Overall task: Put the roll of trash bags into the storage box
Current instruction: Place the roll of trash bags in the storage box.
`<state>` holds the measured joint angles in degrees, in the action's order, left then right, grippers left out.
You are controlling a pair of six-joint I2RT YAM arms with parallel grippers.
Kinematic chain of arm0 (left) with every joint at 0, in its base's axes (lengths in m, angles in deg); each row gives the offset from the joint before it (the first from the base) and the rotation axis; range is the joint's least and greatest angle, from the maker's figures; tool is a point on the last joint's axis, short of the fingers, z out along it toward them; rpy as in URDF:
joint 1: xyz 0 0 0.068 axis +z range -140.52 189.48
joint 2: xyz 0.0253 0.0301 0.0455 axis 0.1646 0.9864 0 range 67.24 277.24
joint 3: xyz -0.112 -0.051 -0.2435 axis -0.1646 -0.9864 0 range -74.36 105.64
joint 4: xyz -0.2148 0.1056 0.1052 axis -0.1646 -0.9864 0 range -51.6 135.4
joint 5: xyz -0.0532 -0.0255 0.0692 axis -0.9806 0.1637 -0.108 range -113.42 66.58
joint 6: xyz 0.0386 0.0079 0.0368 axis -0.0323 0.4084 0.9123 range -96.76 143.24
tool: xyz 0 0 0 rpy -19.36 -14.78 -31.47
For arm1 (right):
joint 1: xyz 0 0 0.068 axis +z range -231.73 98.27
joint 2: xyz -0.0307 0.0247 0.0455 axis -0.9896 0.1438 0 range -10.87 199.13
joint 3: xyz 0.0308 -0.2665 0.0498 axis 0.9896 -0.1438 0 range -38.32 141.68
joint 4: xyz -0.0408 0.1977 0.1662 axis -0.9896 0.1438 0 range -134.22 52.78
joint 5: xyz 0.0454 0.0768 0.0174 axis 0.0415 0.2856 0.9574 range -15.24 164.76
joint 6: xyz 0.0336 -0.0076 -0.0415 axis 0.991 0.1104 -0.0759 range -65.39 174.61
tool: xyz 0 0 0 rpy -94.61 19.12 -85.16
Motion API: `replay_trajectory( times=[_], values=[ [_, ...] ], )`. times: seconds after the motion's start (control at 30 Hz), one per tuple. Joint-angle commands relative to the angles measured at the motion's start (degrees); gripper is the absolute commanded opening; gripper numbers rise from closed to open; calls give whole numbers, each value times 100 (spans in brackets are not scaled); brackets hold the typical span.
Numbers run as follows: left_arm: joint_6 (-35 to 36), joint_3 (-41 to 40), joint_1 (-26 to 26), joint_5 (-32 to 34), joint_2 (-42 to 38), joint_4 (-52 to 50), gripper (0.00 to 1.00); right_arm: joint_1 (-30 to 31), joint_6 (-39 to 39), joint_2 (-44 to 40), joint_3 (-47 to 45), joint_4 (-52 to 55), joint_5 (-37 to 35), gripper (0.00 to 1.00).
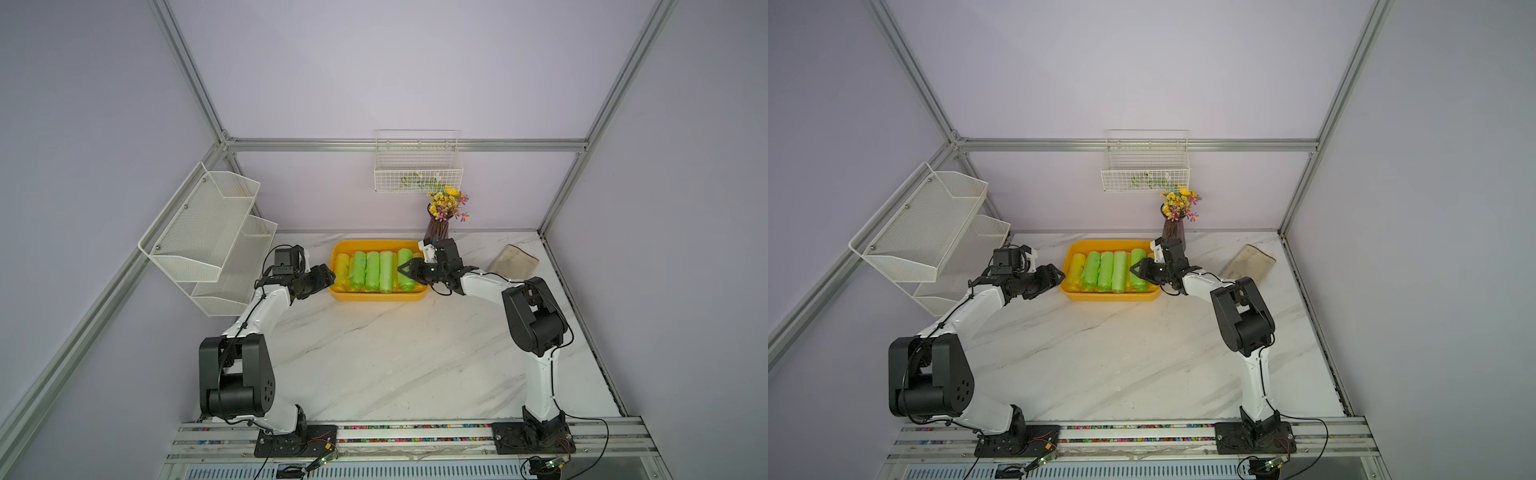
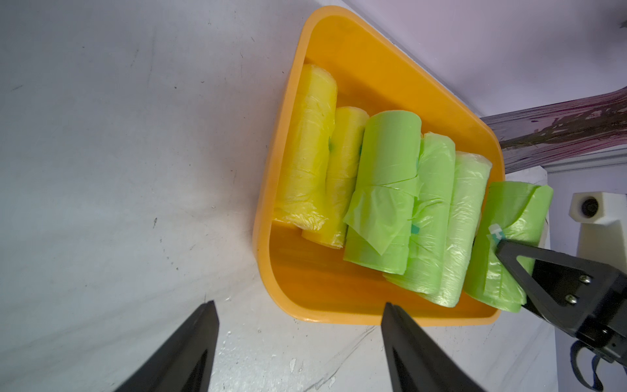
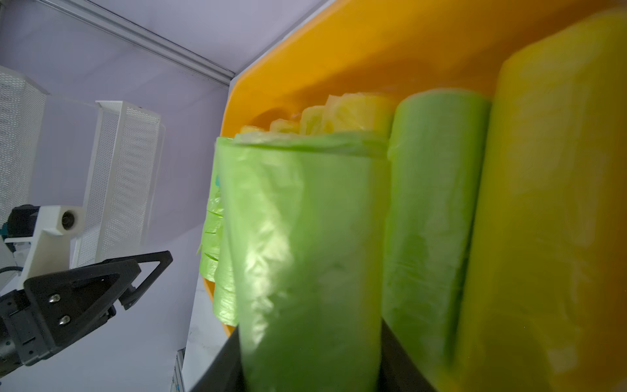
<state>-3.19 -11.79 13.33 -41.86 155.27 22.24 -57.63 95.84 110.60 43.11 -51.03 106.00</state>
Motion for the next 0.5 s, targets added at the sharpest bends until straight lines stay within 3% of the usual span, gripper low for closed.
replay_trajectory(
  times=[0.0, 0.47],
  values=[
    [7, 55, 45, -48, -190, 204, 76, 6, 207, 130, 49, -306, 106, 33],
    [7, 79, 45, -46, -138, 200, 76, 15, -17, 133, 188, 114, -9, 39]
  ],
)
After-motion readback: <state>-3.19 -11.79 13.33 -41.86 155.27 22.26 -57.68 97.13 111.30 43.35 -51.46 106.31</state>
